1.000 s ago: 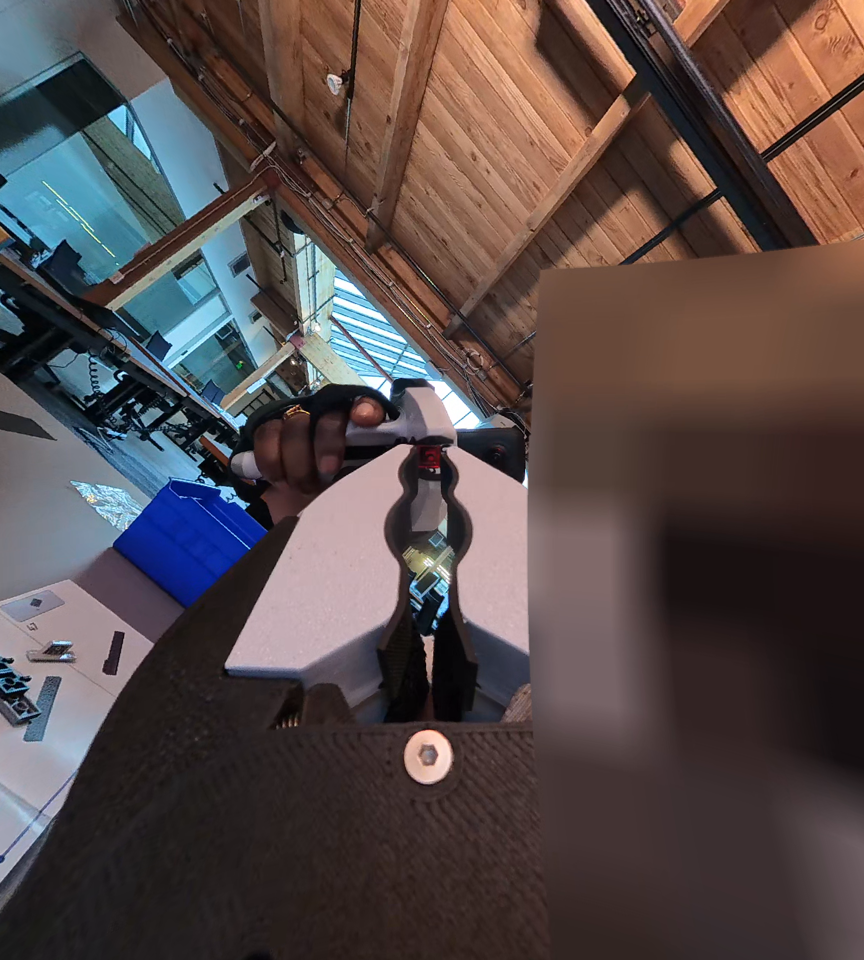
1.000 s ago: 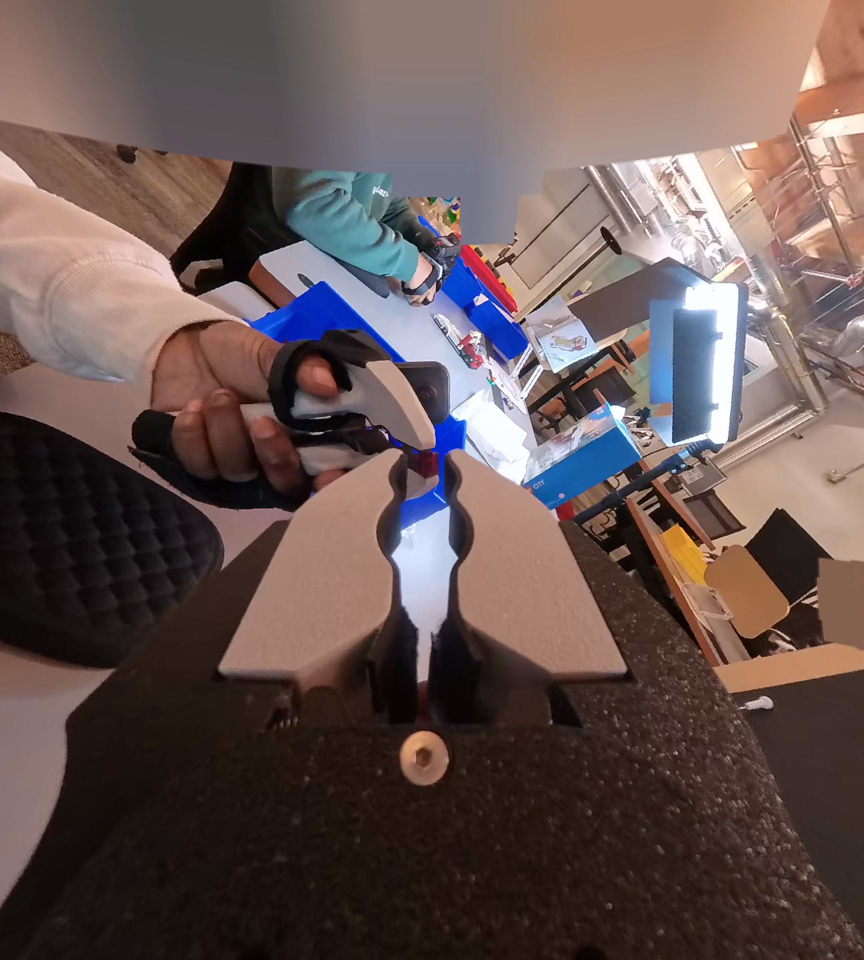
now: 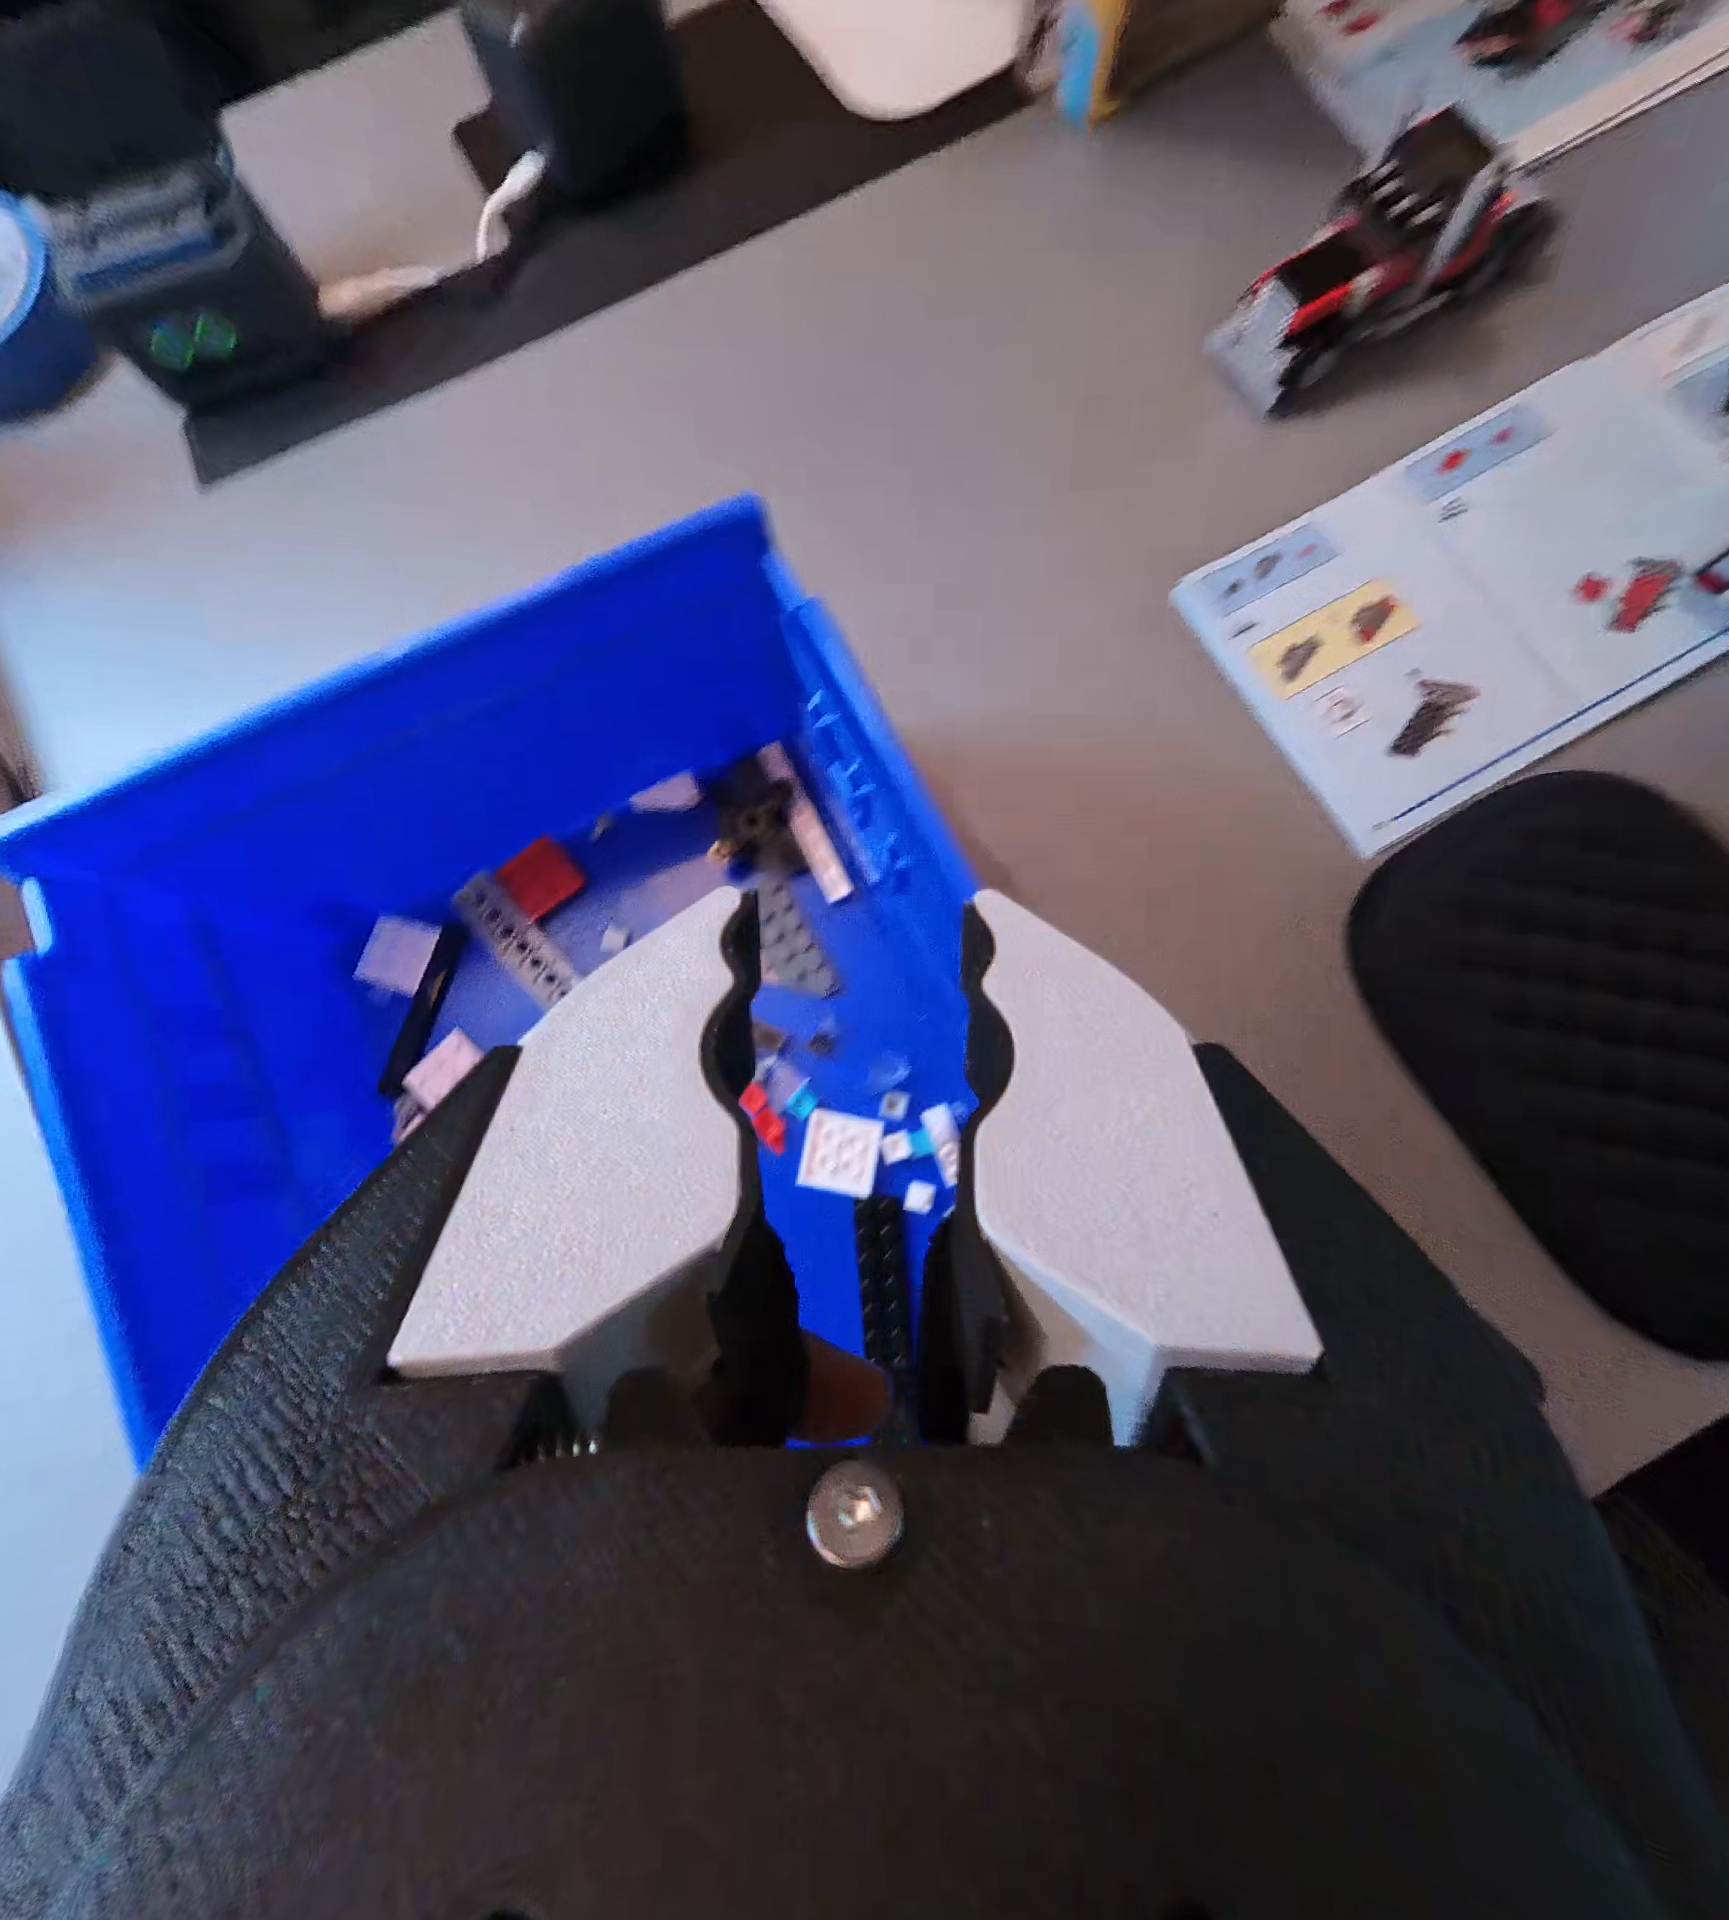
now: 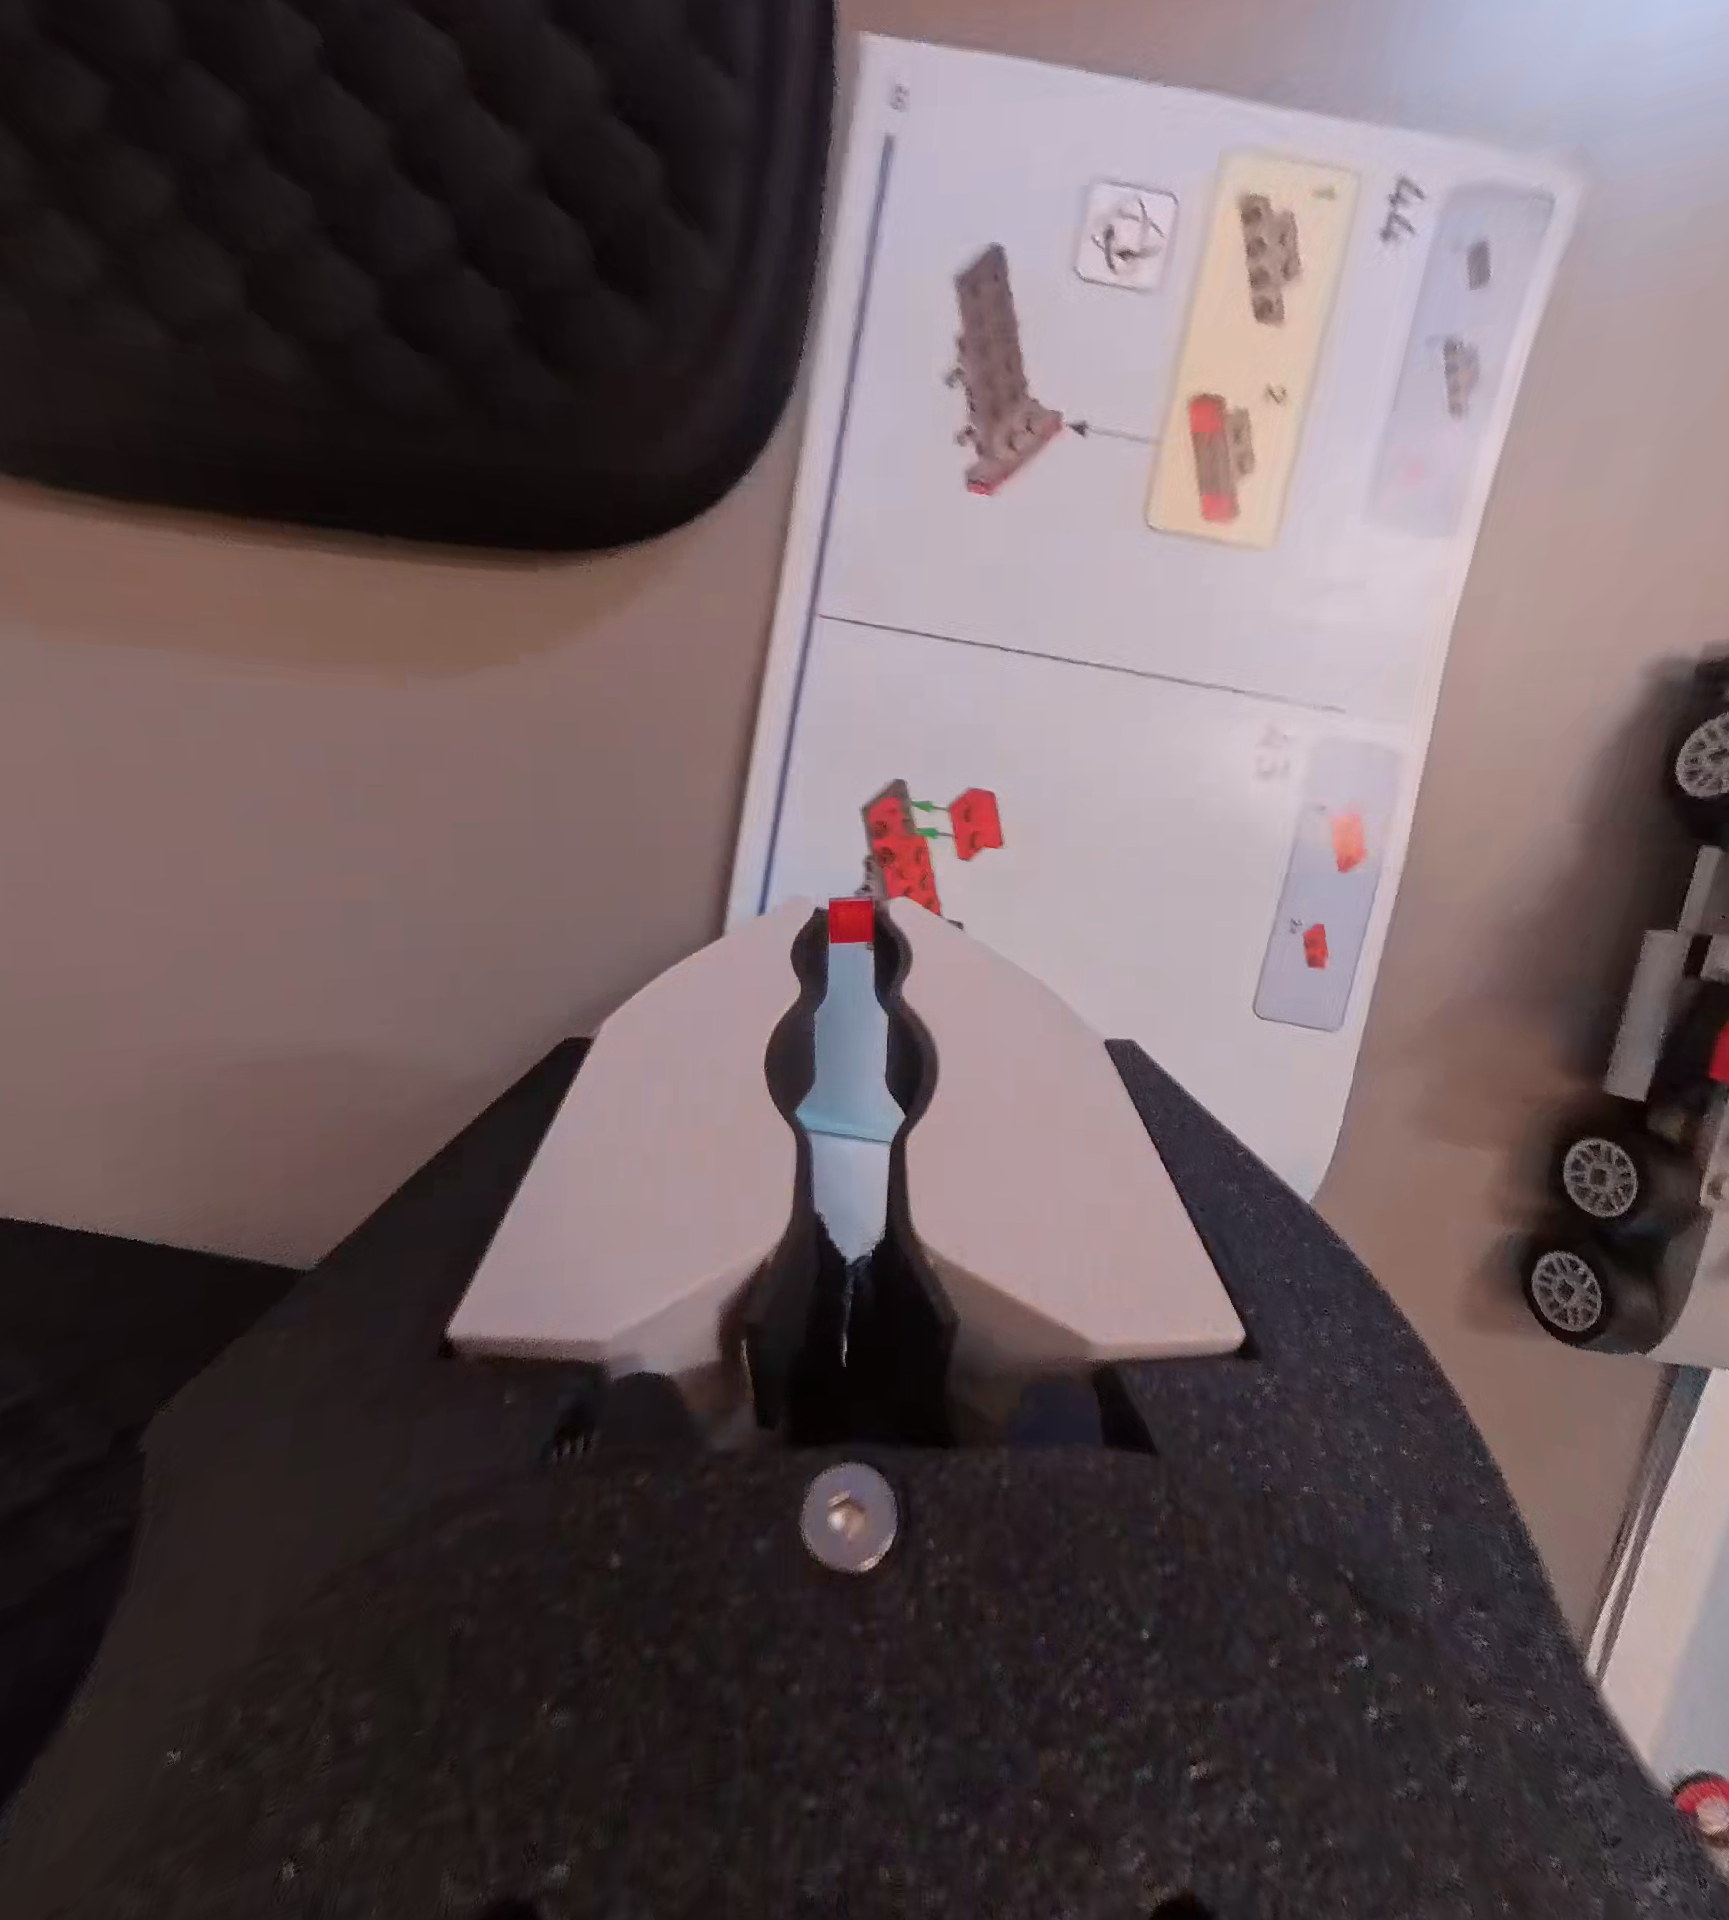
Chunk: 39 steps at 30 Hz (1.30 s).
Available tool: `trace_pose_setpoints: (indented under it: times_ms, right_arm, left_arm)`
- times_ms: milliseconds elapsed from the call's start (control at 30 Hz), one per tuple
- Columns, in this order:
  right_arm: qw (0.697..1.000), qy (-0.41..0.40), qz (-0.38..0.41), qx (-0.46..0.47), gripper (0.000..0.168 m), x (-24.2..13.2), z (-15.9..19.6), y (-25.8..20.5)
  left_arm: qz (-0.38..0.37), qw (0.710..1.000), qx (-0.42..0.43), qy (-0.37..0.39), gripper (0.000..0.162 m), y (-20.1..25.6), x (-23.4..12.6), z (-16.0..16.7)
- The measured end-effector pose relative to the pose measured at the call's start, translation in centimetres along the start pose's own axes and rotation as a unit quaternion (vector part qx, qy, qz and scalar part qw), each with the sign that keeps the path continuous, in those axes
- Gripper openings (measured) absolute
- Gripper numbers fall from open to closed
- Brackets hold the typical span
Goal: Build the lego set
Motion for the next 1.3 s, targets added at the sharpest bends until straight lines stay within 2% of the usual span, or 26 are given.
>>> trace_pose_setpoints:
  times_ms: [133, 300, 433, 567, 700, 800, 900, 1000, 1133, 1300]
  right_arm:
    - [0.999, -0.038, 0.002, 0.008, 0.008, 0.9, 0.4, 0.6]
    - [0.999, -0.033, -0.013, 0.025, 0.016, 1.1, 0.2, 0.7]
    - [0.999, -0.001, -0.022, 0.042, 0.022, 0.3, 0.1, 0.6]
    - [0.997, 0.047, -0.017, 0.059, 0.025, -1.2, -0.2, 0.7]
    - [0.995, 0.074, -0.01, 0.059, 0.024, -2.5, -0.5, 0.7]
    - [0.995, 0.086, -0.008, 0.053, 0.024, -3.1, -0.8, 0.6]
    - [0.994, 0.097, -0.011, 0.05, 0.023, -3.5, -1.1, 0.4]
    - [0.993, 0.103, -0.011, 0.049, 0.023, -3.6, -1.2, 0.3]
    - [0.993, 0.106, -0.015, 0.045, 0.022, -3.6, -1.3, -0.1]
    - [0.993, 0.109, -0.016, 0.044, 0.022, -3.6, -1.2, -0.2]
  left_arm:
    - [-0.025, 0.999, -0.028, -0.039, 0.037, -3.3, -0.4, 2.5]
    - [-0.041, 0.994, -0.043, -0.096, 0.037, -6.8, -0.6, 4.3]
    - [-0.023, 0.989, -0.039, -0.138, 0.037, -7.9, 0.6, 5.1]
    - [-0.01, 0.979, -0.058, -0.197, 0.02, -8.7, 2.7, 7.2]
    - [0.001, 0.968, -0.067, -0.243, 0.016, -9.1, 4.5, 9.3]
    - [0.014, 0.963, -0.033, -0.266, 0.018, -9.2, 5.1, 10.5]
    - [0.03, 0.962, 0.057, -0.264, 0.028, -9.0, 5.3, 10.8]
    - [0.023, 0.952, 0.125, -0.277, 0.03, -9.0, 5.3, 10.9]
    - [0.016, 0.941, 0.162, -0.298, 0.029, -9.1, 5.7, 10.9]
    - [0.024, 0.93, 0.186, -0.317, 0.019, -9.2, 6.0, 10.7]
Point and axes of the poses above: each gripper's, where its closed fingertips meet, x out along the fingers, z out of its underside, y = z × x across the jaws, the point moved 6 cm from there along -x, back along the fingers, and after that the axes turned 4 degrees about z, right-handed, at the moved point
